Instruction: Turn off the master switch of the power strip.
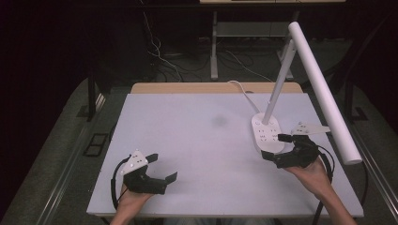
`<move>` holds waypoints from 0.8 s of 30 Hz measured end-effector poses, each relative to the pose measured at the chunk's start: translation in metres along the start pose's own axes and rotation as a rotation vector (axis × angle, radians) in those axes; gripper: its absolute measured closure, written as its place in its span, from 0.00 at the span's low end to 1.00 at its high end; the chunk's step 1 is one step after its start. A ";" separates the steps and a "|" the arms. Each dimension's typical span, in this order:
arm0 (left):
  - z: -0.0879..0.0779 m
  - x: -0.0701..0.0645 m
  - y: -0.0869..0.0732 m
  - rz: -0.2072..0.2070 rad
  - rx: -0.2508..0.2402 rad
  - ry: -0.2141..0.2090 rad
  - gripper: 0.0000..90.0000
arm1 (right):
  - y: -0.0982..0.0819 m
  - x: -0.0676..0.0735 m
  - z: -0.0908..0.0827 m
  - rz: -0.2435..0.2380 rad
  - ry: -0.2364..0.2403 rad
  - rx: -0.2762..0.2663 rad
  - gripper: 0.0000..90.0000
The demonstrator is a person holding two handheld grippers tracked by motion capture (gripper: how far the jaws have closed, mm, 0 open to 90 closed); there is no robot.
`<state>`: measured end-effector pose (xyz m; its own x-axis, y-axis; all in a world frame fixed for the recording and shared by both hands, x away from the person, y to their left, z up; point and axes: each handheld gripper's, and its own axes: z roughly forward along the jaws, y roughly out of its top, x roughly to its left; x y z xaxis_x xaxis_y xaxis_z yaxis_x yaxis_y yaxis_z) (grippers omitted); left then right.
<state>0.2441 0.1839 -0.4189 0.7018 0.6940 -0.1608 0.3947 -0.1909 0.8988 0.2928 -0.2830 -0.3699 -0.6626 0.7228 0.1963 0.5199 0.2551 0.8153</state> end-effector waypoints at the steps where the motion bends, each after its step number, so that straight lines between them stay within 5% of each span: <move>1: 0.000 0.000 0.000 0.000 0.000 0.000 0.00 | 0.001 0.000 0.001 0.000 0.002 0.004 0.00; 24: -0.001 0.001 0.000 -0.003 -0.002 0.003 0.00 | 0.027 -0.001 0.019 -0.073 -0.016 0.065 0.00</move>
<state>0.2440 0.1857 -0.4187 0.6987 0.6968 -0.1619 0.3954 -0.1875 0.8992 0.3174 -0.2646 -0.3584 -0.6917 0.7107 0.1283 0.5047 0.3486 0.7898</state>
